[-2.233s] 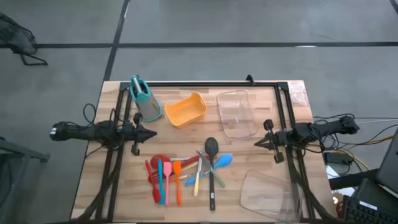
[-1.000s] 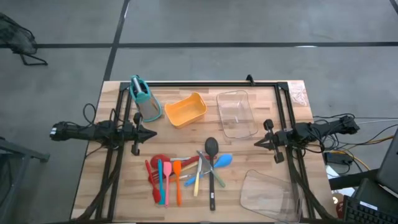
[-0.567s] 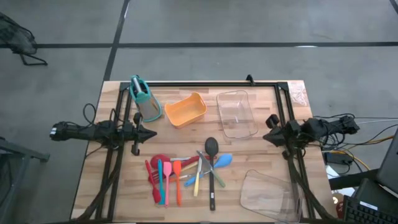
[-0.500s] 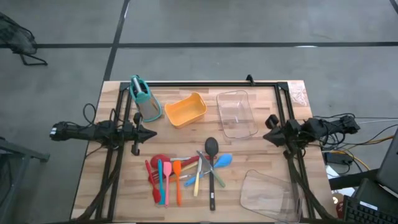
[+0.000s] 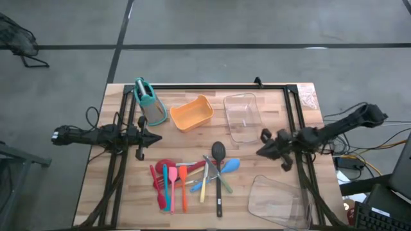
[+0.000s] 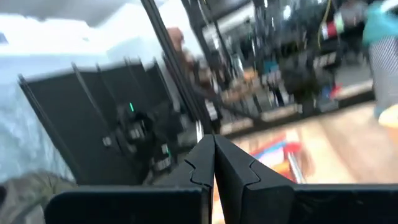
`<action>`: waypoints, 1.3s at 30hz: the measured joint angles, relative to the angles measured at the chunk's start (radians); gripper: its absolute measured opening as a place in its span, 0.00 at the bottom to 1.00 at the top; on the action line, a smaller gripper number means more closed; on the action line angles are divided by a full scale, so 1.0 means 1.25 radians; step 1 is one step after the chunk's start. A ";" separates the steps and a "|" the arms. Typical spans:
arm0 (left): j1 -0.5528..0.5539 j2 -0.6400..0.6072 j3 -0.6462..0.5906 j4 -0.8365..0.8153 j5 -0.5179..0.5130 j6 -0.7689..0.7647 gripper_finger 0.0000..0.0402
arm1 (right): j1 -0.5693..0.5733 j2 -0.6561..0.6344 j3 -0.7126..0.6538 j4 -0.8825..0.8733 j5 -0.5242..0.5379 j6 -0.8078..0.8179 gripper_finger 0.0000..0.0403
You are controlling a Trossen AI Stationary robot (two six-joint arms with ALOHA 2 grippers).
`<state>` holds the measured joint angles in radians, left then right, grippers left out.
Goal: Pick & Place Kitchen Items
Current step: Put the green kitchen knife into the top transparent bin
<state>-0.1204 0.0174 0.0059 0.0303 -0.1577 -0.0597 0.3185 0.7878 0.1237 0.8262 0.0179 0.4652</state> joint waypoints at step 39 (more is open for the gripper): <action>0.000 0.000 0.000 0.005 0.000 0.000 0.03 | 0.054 0.970 1.083 -1.261 0.009 0.187 0.50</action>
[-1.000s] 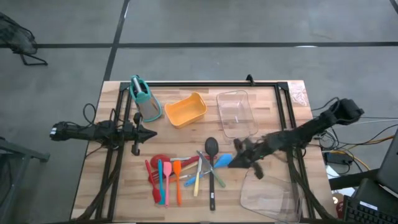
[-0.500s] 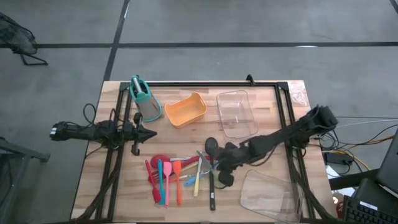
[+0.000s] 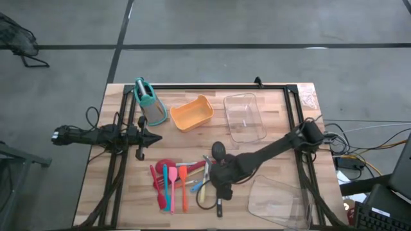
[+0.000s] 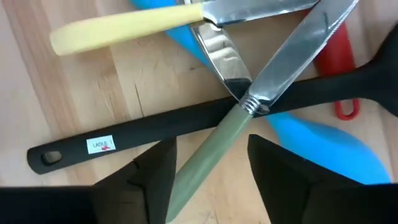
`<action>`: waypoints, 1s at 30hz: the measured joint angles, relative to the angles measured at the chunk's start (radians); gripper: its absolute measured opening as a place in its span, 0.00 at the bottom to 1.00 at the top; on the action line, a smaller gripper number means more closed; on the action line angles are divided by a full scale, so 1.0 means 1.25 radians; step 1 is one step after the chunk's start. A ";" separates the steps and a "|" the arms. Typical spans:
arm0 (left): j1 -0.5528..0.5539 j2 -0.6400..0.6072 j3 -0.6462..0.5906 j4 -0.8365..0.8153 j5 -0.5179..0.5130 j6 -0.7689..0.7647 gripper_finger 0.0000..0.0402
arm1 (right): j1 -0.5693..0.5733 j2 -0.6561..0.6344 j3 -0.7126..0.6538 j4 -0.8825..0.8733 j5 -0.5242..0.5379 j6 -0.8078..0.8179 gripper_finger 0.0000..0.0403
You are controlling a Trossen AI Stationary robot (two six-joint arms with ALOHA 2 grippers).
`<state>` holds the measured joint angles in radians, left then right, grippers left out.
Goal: Pick & Place Kitchen Items
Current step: Put the green kitchen knife into the top transparent bin
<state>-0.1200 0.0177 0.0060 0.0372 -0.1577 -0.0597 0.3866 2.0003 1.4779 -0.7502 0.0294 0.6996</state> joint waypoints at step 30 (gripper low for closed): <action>0.000 0.000 0.000 0.000 0.000 0.000 0.03 | 0.020 0.021 -0.022 -0.009 0.042 0.048 0.52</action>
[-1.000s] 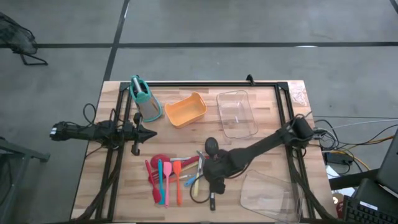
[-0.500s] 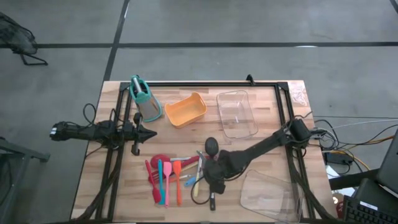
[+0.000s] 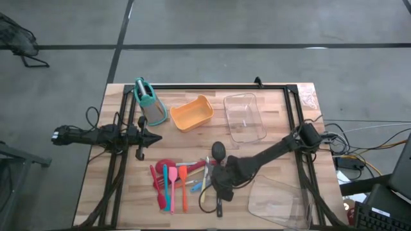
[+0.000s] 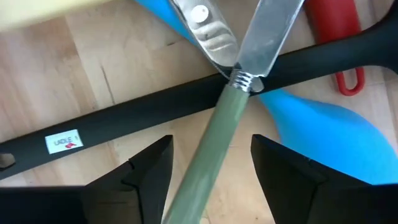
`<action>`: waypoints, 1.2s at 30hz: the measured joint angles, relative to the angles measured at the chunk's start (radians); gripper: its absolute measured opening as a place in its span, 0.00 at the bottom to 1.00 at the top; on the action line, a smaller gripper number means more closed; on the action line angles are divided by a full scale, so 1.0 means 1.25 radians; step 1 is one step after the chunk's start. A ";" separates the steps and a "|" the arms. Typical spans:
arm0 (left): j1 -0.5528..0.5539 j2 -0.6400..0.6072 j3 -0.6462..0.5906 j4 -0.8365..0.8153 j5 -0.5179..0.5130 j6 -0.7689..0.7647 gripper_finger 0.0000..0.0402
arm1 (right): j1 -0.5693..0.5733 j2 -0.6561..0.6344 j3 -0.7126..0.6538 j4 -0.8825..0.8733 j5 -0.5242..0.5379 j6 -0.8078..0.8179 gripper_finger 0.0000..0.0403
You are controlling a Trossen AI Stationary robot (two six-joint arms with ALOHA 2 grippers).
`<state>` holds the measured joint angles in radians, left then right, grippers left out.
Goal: Pick & Place Kitchen Items
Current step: Put the green kitchen knife into the top transparent bin
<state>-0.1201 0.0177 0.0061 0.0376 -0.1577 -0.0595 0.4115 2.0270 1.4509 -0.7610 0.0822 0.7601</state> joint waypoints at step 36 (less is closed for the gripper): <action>0.000 0.000 0.000 0.000 0.000 0.000 0.03 | 0.006 0.019 -0.002 0.009 -0.001 -0.011 0.15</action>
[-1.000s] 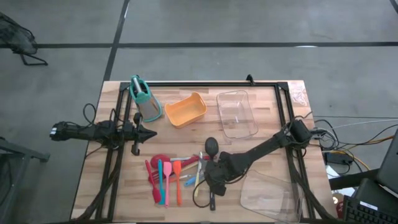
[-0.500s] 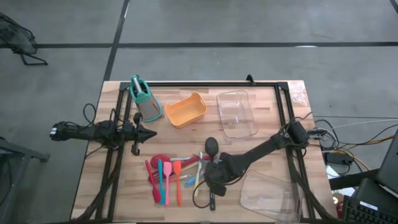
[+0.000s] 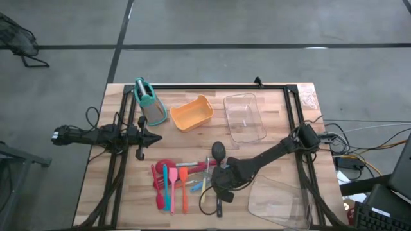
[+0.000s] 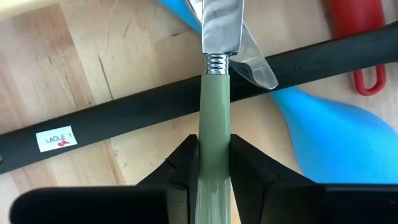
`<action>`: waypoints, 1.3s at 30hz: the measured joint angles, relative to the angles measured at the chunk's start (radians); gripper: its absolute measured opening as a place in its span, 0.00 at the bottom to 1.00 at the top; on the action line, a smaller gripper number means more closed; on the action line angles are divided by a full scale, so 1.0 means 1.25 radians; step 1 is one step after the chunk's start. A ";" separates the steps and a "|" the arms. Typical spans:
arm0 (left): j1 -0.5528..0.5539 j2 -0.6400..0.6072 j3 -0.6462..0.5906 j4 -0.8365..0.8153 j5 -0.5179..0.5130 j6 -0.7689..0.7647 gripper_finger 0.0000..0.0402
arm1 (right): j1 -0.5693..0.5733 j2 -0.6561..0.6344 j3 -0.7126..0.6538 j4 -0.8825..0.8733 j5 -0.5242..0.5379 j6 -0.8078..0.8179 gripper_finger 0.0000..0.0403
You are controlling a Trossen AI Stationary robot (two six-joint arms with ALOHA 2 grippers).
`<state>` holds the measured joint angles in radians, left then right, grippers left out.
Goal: Pick & Place Kitchen Items
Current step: Put the green kitchen knife into the top transparent bin
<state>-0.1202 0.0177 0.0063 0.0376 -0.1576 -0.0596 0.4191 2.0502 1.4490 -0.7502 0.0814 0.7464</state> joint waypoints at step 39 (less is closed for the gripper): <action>0.000 0.000 0.000 0.002 0.000 0.000 0.03 | 0.008 -0.145 0.000 -0.337 -0.024 0.138 0.17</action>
<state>-0.1203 0.0174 0.0061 0.0399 -0.1577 -0.0595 0.4288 1.8690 1.4490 -1.1709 0.0517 0.9183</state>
